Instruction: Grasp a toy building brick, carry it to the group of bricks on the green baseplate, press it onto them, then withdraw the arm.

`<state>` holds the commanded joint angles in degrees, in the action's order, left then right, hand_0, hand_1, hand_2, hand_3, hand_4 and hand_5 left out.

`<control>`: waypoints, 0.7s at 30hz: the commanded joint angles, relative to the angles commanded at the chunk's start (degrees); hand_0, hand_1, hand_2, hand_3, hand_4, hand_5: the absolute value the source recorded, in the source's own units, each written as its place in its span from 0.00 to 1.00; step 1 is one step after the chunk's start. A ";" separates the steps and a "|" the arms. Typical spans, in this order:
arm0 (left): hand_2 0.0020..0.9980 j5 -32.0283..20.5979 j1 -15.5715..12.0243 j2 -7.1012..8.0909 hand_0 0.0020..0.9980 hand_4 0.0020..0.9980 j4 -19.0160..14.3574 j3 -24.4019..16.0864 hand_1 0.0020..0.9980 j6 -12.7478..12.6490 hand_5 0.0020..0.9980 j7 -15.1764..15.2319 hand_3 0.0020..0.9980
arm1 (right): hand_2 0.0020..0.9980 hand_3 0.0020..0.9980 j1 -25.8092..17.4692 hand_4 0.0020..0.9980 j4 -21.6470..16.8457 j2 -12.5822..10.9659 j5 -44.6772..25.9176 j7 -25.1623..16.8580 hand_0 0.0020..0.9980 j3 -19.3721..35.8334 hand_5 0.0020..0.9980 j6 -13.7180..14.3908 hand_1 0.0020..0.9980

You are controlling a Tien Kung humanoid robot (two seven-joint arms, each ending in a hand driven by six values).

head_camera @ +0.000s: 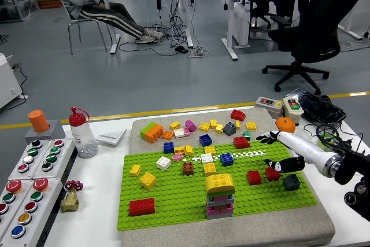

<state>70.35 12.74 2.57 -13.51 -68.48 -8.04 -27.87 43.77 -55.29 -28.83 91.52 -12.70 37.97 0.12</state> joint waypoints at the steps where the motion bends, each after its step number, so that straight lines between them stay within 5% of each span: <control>1: 0.59 0.01 0.00 0.00 0.62 0.29 0.00 -0.01 0.59 0.00 0.94 -0.01 0.43 | 0.78 0.83 0.04 0.65 -0.01 0.08 0.62 0.03 0.88 -0.20 0.10 -0.09 0.80; 10: 0.59 0.04 -0.08 0.11 0.62 0.29 -0.03 -0.06 0.59 -0.07 0.94 -0.04 0.43 | 0.79 0.83 0.84 0.66 1.76 2.26 13.55 1.04 0.89 -3.47 0.12 -1.39 0.81; 21: 0.59 -0.05 0.09 0.25 0.62 0.29 -0.02 -0.07 0.59 -0.15 0.94 0.05 0.43 | 0.79 0.83 2.63 0.66 5.64 4.23 13.90 1.66 0.90 -4.01 0.13 -0.93 0.80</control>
<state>70.30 12.83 2.82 -13.53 -68.56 -8.19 -27.82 46.40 -49.65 -24.60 105.42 -11.04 33.97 -0.81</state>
